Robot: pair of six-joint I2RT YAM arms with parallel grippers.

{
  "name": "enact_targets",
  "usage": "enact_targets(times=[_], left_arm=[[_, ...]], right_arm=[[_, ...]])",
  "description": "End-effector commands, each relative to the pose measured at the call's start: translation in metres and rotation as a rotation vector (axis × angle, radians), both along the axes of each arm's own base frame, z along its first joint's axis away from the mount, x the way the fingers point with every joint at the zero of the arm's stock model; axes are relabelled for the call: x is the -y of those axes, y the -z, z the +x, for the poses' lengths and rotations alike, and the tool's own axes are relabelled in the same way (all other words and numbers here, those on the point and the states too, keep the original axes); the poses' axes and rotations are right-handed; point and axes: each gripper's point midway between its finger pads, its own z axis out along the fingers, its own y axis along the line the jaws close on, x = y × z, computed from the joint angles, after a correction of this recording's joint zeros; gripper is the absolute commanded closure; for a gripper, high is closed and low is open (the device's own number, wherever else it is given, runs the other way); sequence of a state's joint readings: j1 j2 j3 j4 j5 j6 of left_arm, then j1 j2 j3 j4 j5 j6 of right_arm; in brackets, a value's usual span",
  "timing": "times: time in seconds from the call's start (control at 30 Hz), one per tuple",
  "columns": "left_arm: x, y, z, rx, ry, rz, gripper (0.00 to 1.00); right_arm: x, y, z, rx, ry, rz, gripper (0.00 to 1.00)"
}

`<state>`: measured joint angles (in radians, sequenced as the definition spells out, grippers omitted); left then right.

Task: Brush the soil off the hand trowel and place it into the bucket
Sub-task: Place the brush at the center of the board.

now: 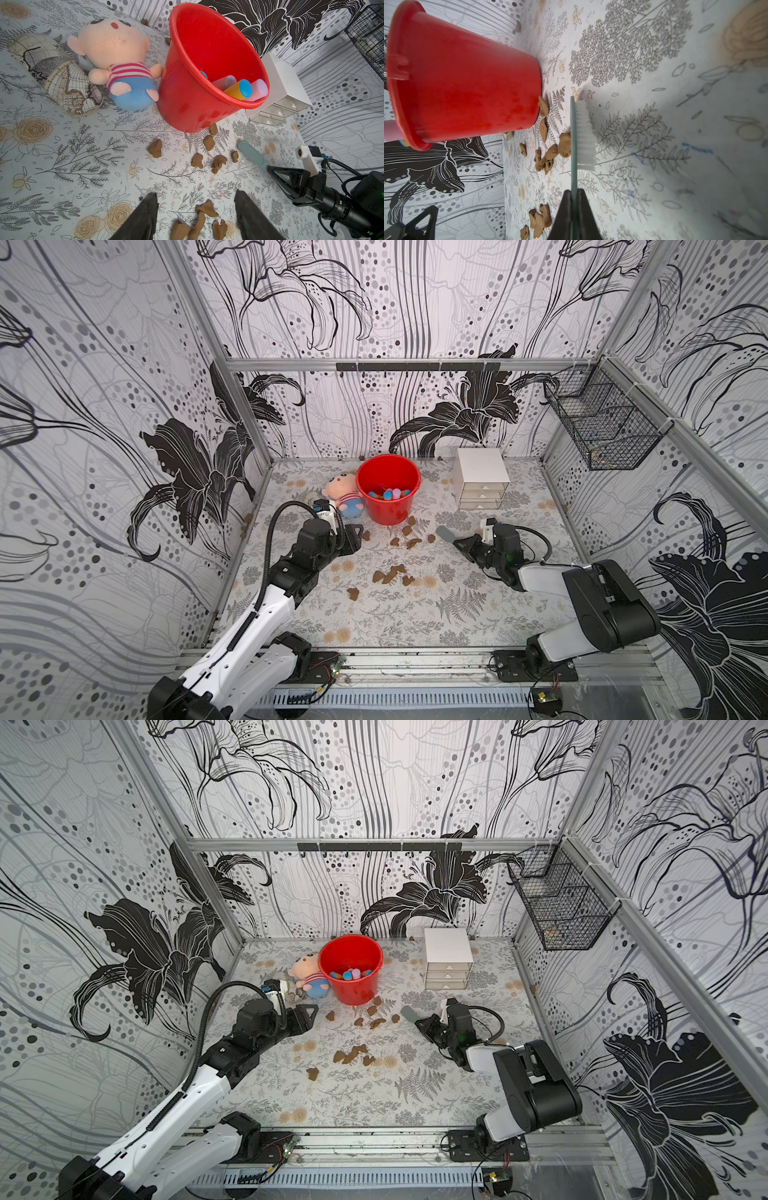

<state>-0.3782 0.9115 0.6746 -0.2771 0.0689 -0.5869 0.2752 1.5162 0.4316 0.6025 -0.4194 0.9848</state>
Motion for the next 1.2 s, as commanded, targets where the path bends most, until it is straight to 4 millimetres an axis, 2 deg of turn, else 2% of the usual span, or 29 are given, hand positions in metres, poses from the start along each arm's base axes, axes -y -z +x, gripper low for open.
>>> enact_targets(times=[0.0, 0.2, 0.4, 0.5, 0.6, 0.8, 0.97, 1.07, 1.17], left_arm=[[-0.002, -0.002, 0.005, 0.025, -0.005, 0.009, 0.38], [-0.001, 0.006, 0.005, 0.010, 0.000, 0.012, 0.38], [-0.006, 0.012, 0.003, 0.007, -0.016, 0.031, 0.38], [-0.007, 0.016, 0.001, 0.000, -0.020, 0.035, 0.37], [-0.007, 0.019, 0.001, -0.007, -0.020, 0.030, 0.37], [-0.010, 0.019, 0.000, -0.007, -0.033, 0.036, 0.37], [-0.023, 0.021, 0.000, 0.006, -0.084, 0.080, 0.36], [-0.037, 0.021, -0.001, 0.028, -0.142, 0.115, 0.31], [-0.054, 0.019, -0.002, 0.085, -0.218, 0.141, 0.23]], right_arm=[[0.008, 0.011, 0.000, -0.039, 0.034, 0.027, 0.87], [0.014, 0.027, -0.003, -0.084, 0.048, 0.026, 0.78], [0.034, 0.041, -0.013, -0.111, 0.061, -0.072, 0.70], [0.043, 0.044, -0.020, -0.107, 0.059, -0.147, 0.56], [0.049, 0.043, -0.025, -0.097, 0.054, -0.202, 0.46], [0.066, 0.036, -0.034, -0.070, 0.064, -0.320, 0.34], [0.088, 0.007, -0.039, 0.017, 0.101, -0.464, 0.22], [0.099, -0.035, -0.040, 0.146, 0.116, -0.547, 0.12], [0.107, -0.090, -0.044, 0.300, 0.136, -0.680, 0.08]])
